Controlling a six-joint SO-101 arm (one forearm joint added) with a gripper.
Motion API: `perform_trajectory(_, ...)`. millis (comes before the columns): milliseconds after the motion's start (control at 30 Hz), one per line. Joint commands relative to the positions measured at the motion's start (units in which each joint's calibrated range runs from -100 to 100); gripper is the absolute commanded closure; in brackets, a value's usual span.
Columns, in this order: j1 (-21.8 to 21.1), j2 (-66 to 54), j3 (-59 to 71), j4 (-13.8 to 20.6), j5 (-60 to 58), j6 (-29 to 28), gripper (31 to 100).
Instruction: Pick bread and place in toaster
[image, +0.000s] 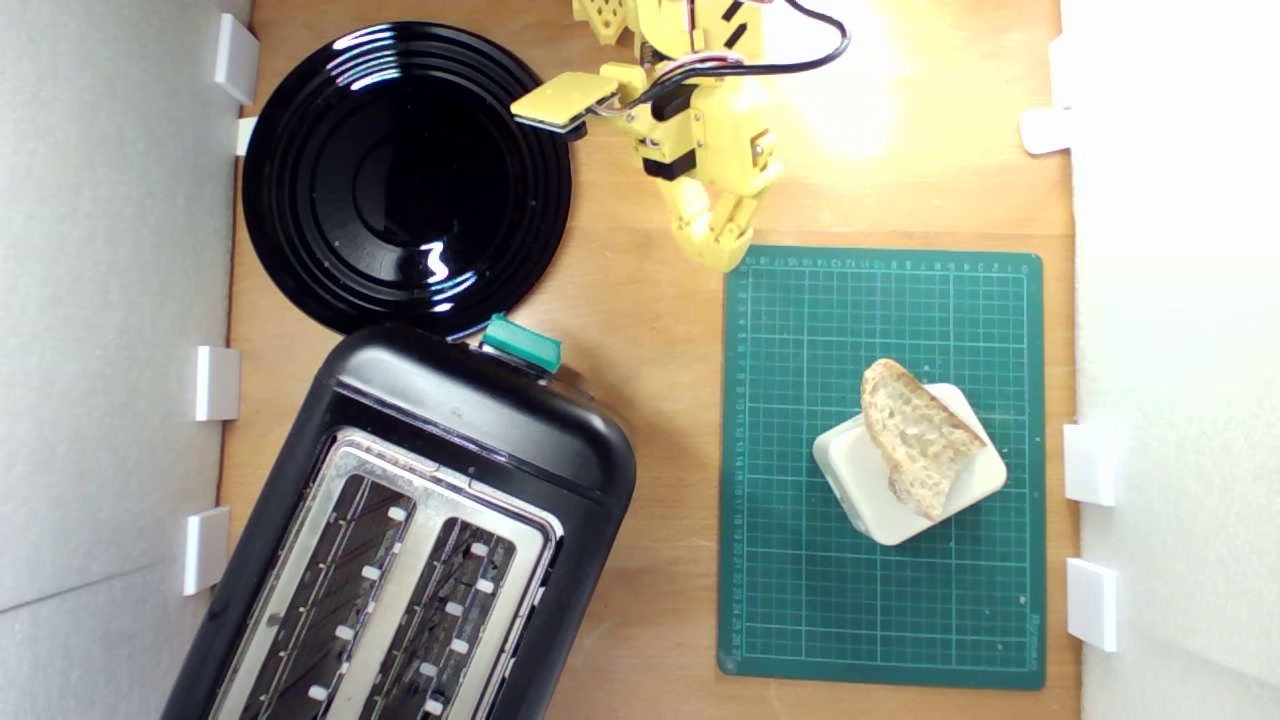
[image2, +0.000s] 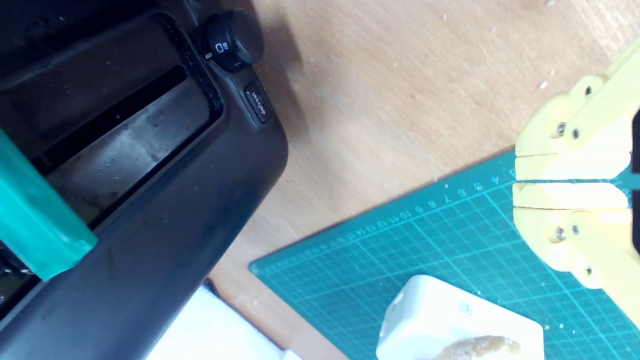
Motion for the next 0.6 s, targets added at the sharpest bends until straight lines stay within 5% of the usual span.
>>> perform_trajectory(0,-1.43,6.08,-7.75,-3.86,-5.33,-0.67,89.2)
perform_trajectory(233,-4.49,17.56,-10.11,-7.75,-19.74,-2.03,88.8)
perform_trajectory(467,-6.35,28.87,-9.47,-6.21,-33.48,-7.26,88.7)
perform_trajectory(567,-7.15,33.86,-9.38,-1.77,-38.69,-10.30,88.6)
